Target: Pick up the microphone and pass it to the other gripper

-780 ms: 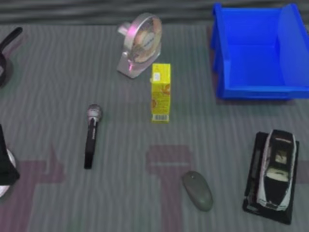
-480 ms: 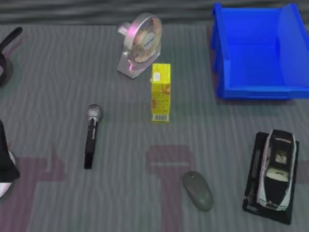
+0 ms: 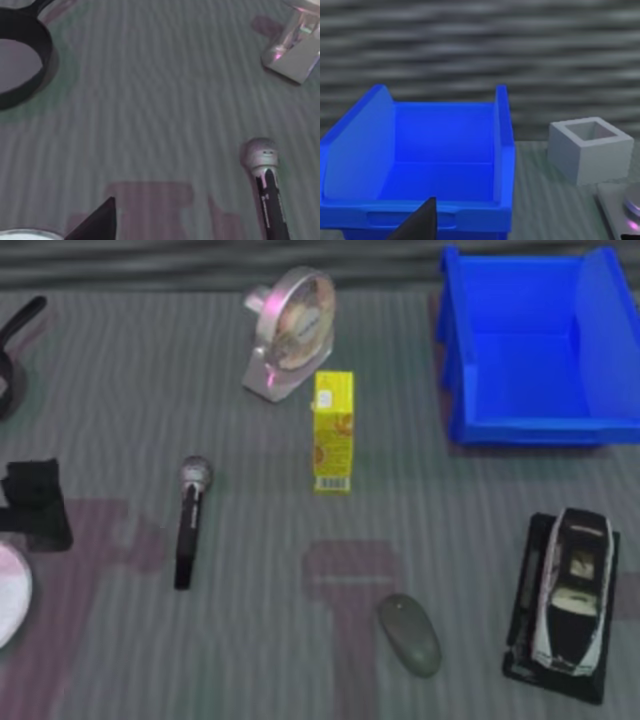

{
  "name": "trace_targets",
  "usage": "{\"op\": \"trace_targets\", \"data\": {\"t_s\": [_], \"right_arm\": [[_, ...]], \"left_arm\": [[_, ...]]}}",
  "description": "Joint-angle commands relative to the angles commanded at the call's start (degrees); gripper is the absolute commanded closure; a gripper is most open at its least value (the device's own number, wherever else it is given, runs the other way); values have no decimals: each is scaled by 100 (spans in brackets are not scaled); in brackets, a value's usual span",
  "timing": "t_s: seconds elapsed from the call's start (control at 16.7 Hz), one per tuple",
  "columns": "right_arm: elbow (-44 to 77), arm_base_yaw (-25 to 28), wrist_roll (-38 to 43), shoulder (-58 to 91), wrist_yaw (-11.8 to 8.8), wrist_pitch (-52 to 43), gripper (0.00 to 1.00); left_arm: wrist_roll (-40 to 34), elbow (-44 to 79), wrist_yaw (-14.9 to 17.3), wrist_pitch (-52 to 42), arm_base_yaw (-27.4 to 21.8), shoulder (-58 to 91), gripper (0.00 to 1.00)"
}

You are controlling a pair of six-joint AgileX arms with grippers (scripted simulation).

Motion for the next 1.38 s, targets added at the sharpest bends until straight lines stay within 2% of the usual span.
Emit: {"op": "trace_targets", "data": {"t_s": [0.42, 0.78, 1.02, 1.38], "right_arm": [[0, 0, 0, 0, 0, 0, 0], [0, 0, 0, 0, 0, 0, 0], [0, 0, 0, 0, 0, 0, 0], [0, 0, 0, 0, 0, 0, 0]], "left_arm": [[-629, 2583, -5, -1862, -699, 4091, 0], [-1039, 4309, 3, -2982, -1152, 6487, 0], [-1165, 4875, 5, -3291, -1290, 7197, 0], [-1165, 4885, 6, -3278, -1269, 7233, 0]]}}
